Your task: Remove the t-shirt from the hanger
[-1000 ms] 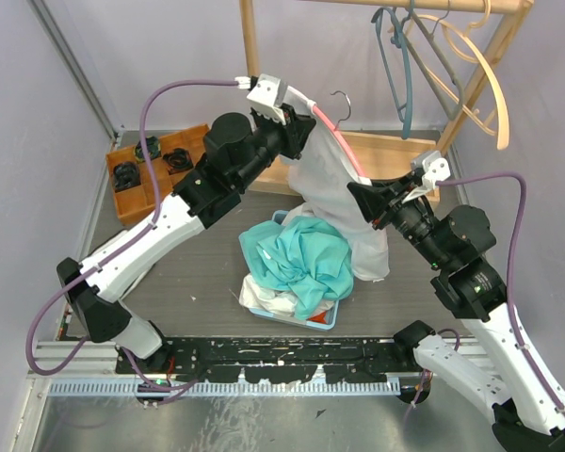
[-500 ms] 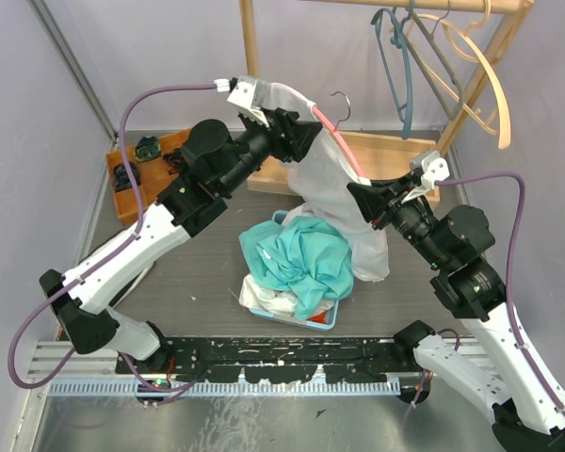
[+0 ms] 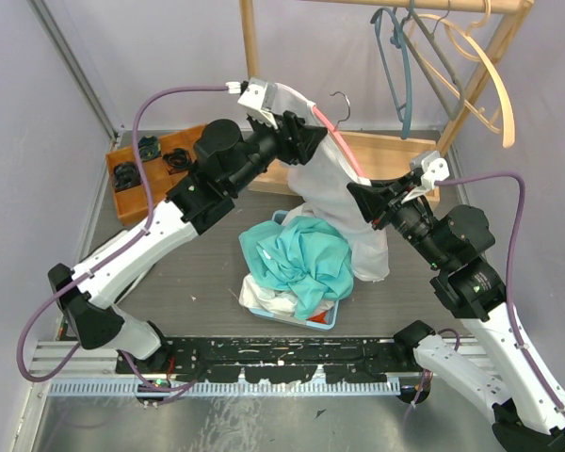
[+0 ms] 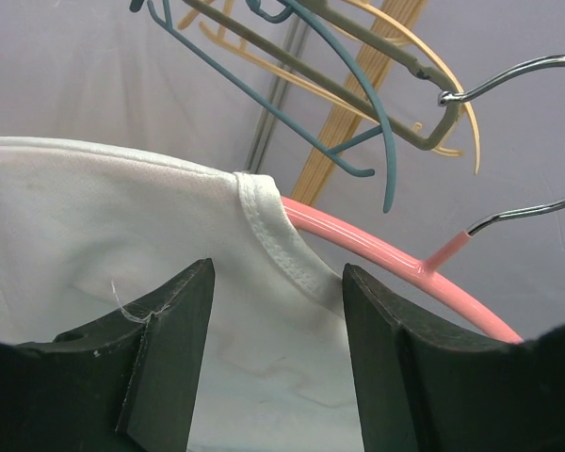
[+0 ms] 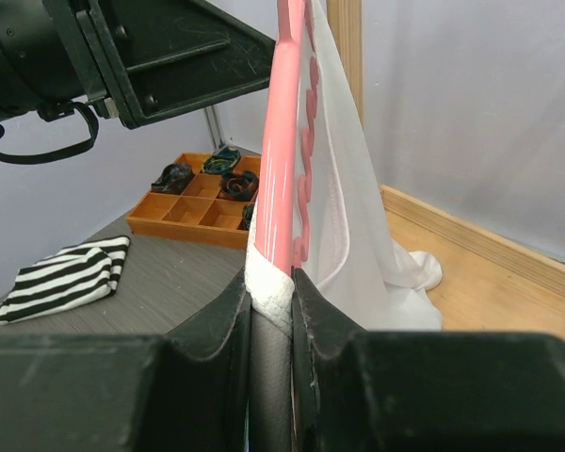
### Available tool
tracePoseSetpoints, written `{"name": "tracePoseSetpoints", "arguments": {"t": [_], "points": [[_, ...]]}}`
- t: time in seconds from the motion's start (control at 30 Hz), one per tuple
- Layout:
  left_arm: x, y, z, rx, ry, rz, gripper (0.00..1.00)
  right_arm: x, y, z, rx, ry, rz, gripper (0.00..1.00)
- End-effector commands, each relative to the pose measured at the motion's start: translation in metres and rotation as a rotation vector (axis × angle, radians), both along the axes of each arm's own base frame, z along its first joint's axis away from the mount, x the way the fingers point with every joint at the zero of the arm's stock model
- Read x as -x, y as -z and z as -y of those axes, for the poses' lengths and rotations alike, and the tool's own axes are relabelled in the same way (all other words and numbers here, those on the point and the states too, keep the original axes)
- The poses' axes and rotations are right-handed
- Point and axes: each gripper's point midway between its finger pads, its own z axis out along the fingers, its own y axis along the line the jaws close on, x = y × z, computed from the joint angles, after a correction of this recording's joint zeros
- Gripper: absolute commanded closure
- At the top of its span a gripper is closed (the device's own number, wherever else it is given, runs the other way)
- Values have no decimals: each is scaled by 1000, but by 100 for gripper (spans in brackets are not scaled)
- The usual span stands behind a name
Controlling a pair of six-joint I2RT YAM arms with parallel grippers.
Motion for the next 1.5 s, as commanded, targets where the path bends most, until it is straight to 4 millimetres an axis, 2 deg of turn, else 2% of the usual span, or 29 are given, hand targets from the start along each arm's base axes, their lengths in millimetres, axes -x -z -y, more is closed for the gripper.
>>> {"name": "tracePoseSetpoints", "arguments": {"t": [0.0, 0.2, 0.27, 0.4, 0.53, 0.6, 0.83, 1.07, 1.2, 1.3, 1.33, 1.37, 1.47], "points": [[-3, -16, -2, 34, -14, 16, 37, 15, -48, 4, -92, -19, 136, 100], [-7, -16, 3, 39, -15, 5, 37, 13, -45, 2, -83, -23, 128, 99], [-9, -15, 5, 40, -14, 1, 41, 13, -45, 2, -82, -25, 127, 99], [-10, -15, 7, 42, -11, -3, 71, 14, -45, 2, -82, -24, 130, 99], [-6, -18, 7, 50, 3, 3, 95, 13, -45, 3, -82, -17, 130, 99], [-3, -21, 7, 56, 17, 9, 100, 11, -45, 4, -84, -13, 128, 99], [28, -33, 17, 32, 157, 28, 100, -2, -43, 5, -85, 34, 102, 99], [74, -23, 31, -42, 300, 6, 100, -16, -44, 3, -111, 62, 98, 99], [81, -8, 27, -73, 299, -23, 100, -14, -47, 4, -132, 60, 113, 99], [72, 5, 15, -108, 224, -40, 99, -11, -50, 5, -140, 59, 123, 99], [68, 9, 10, -118, 191, -45, 94, -11, -51, 6, -141, 59, 125, 99], [66, 11, 6, -127, 167, -46, 83, -10, -51, 6, -141, 59, 127, 99], [61, 9, -5, -128, 110, -34, 42, -9, -51, 6, -135, 57, 129, 99]]}}
